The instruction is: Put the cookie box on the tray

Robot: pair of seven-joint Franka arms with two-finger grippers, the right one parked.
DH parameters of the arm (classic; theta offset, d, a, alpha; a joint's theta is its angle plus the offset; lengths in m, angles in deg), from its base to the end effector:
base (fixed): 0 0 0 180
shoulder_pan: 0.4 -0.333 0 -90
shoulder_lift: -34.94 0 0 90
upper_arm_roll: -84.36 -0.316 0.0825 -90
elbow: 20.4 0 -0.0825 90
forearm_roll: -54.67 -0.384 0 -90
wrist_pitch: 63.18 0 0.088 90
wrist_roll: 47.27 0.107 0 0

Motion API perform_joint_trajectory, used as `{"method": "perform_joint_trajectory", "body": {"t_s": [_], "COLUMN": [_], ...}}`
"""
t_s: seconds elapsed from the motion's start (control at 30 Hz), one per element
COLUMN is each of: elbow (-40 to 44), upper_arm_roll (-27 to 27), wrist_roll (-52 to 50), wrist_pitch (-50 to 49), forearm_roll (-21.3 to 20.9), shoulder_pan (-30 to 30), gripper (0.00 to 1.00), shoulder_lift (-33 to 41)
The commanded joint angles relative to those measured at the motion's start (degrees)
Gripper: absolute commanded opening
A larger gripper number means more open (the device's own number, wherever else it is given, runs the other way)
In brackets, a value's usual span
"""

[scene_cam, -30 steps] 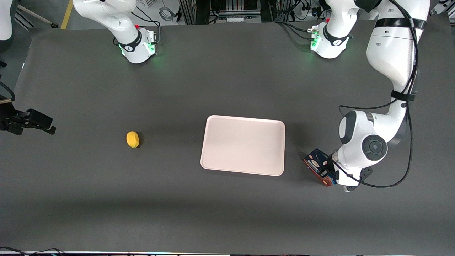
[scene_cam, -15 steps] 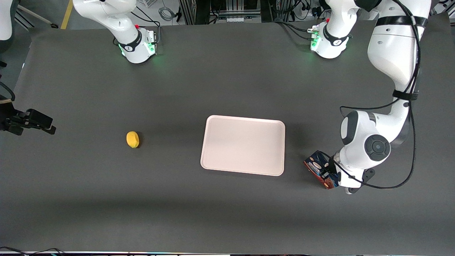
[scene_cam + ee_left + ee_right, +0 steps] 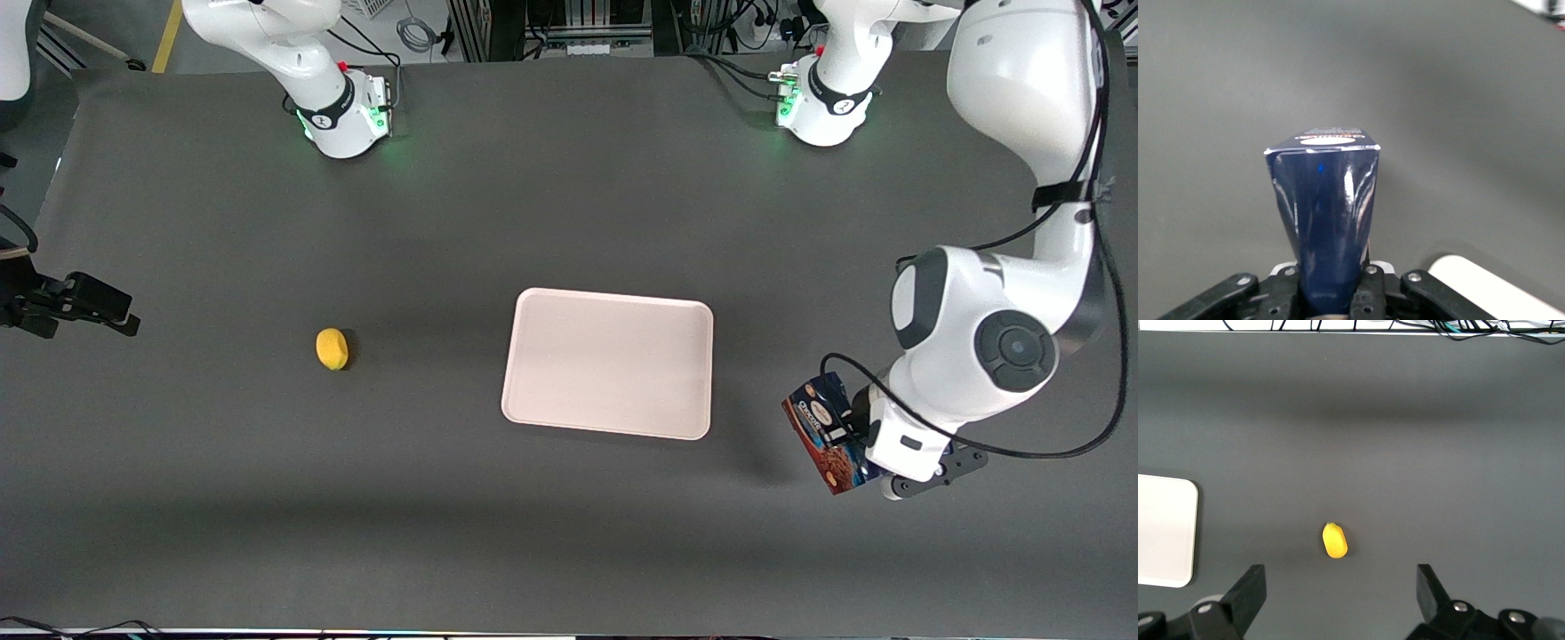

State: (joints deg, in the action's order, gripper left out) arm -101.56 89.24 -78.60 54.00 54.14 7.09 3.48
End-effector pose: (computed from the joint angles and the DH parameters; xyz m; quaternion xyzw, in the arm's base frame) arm 0.7034 -0.1420 0.3894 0.9845 0.1697 0.0312 0.0316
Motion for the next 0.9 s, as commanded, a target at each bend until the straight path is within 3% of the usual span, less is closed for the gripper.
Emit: {"method": "perform_joint_trajectory", "body": {"t_s": [0.0,0.33,0.87], "elbow": [5.7,10.6,7.2], "upper_arm_roll": [-0.3,0.6,3.0], "wrist_roll": [3.8,4.3,3.7], "wrist_pitch": [-5.6,-10.1,-7.9], "forearm_roll": [-0.5,-1.4,-4.6], "shoulder_pan": [2.0,6.7,15.4], "gripper": [0.23,0.21,0.22], "shoulder_lift": [0.3,0.3,-3.4]}}
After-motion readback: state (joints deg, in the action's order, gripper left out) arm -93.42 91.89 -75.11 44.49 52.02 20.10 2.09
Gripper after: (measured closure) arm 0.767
